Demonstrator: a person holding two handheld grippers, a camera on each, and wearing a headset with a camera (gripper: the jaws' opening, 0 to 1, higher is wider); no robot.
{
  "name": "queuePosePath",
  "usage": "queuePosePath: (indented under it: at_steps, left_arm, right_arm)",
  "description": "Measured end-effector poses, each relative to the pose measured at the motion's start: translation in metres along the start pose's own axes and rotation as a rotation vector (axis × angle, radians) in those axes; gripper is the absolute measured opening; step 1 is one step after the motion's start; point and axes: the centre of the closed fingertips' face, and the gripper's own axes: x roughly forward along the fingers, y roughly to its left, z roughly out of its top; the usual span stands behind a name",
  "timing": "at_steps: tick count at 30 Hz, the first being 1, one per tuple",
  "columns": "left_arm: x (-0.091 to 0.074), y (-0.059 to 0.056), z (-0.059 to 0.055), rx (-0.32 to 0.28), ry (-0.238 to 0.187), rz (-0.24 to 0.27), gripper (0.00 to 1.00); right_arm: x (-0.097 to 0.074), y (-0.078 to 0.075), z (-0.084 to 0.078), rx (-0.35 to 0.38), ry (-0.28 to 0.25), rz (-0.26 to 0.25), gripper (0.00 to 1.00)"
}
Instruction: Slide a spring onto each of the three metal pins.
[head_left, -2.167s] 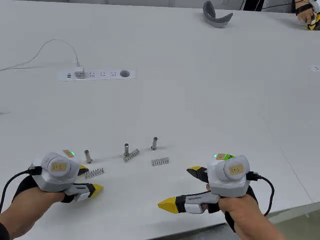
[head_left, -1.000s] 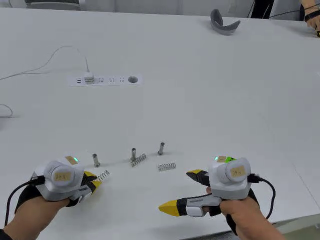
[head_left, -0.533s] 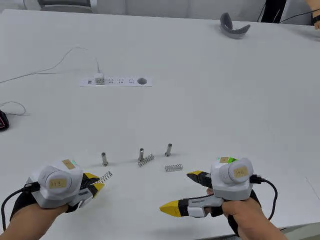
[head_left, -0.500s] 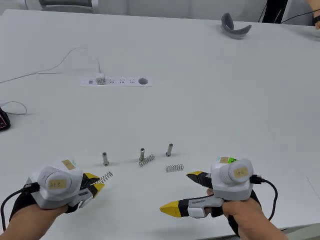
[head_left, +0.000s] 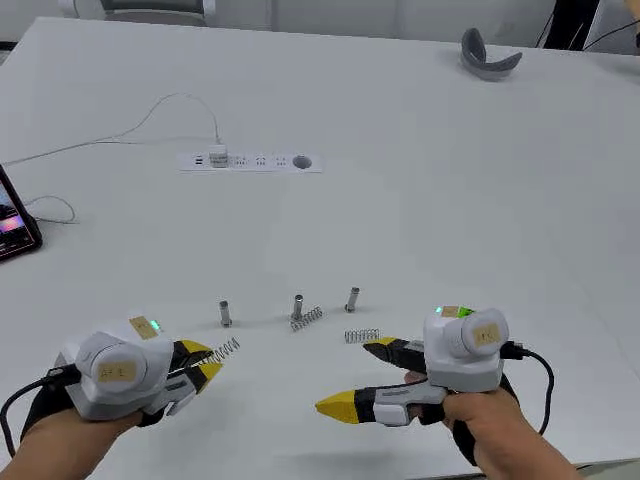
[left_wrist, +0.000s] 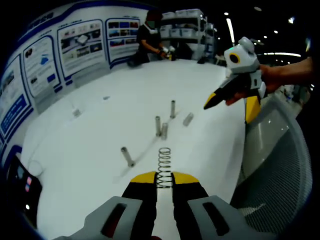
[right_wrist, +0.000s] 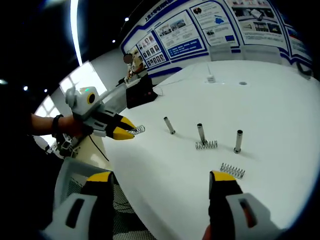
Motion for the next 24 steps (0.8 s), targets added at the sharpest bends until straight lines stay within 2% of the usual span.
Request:
queuePosePath:
  at_steps: [10,24]
  left_arm:
    - [0.005,-0.014,0.02,0.041,-0.026,-0.036,0.1]
    - [0.008,-0.045,0.049,0.114,-0.066,-0.108,0.1]
  right_arm:
    - [0.008,0.011,0.025,0.039,-0.062,0.066,0.66]
    - [0.019,0.028,0.049,0.091,-0.126,0.157,0.49]
